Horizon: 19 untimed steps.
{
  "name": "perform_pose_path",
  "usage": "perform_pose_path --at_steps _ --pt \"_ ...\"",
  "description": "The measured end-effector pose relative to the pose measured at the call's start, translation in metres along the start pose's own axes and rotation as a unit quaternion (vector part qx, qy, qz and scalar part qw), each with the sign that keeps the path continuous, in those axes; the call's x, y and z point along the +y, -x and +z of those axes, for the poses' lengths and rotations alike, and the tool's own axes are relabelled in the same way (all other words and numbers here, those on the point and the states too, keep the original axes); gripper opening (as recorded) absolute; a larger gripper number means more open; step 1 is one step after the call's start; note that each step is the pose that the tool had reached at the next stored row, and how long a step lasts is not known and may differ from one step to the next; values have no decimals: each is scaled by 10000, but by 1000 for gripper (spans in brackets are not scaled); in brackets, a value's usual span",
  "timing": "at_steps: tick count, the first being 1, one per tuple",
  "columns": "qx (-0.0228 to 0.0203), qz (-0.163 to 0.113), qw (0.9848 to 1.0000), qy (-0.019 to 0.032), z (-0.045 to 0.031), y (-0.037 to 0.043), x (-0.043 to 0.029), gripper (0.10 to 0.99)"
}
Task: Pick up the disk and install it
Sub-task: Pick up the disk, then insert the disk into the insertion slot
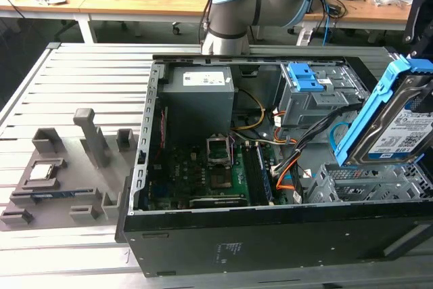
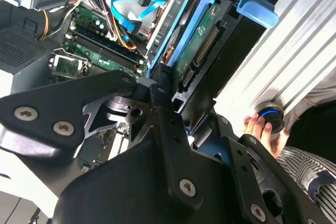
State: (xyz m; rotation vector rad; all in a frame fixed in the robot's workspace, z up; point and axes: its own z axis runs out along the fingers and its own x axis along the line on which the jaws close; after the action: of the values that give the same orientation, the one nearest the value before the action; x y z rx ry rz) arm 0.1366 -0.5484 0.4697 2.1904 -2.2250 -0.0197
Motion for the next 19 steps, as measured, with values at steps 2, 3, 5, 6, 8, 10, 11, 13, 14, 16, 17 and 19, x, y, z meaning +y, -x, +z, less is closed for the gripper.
perform_pose_path --at_steps 2,3,5,6,8,10,11,13,14,16,17,19 --pt "0 0 10000 0 0 0 0 365" --pt "0 0 10000 0 0 1 0 365" --pt "0 0 10000 0 0 1 0 365" --pt "-1 0 10000 0 5 1 0 365" --pt "2 0 10000 0 41 2 -1 365" --pt "1 0 10000 0 68 1 -1 365" --pt "3 1 10000 0 77 1 -2 365" --pt "10 10 10000 0 100 2 -2 365" --pt "13 13 10000 0 112 2 -3 365" --pt "23 21 10000 0 175 2 -4 365" --pt "23 21 10000 0 195 2 -4 365" --pt "23 21 10000 0 220 2 -5 365"
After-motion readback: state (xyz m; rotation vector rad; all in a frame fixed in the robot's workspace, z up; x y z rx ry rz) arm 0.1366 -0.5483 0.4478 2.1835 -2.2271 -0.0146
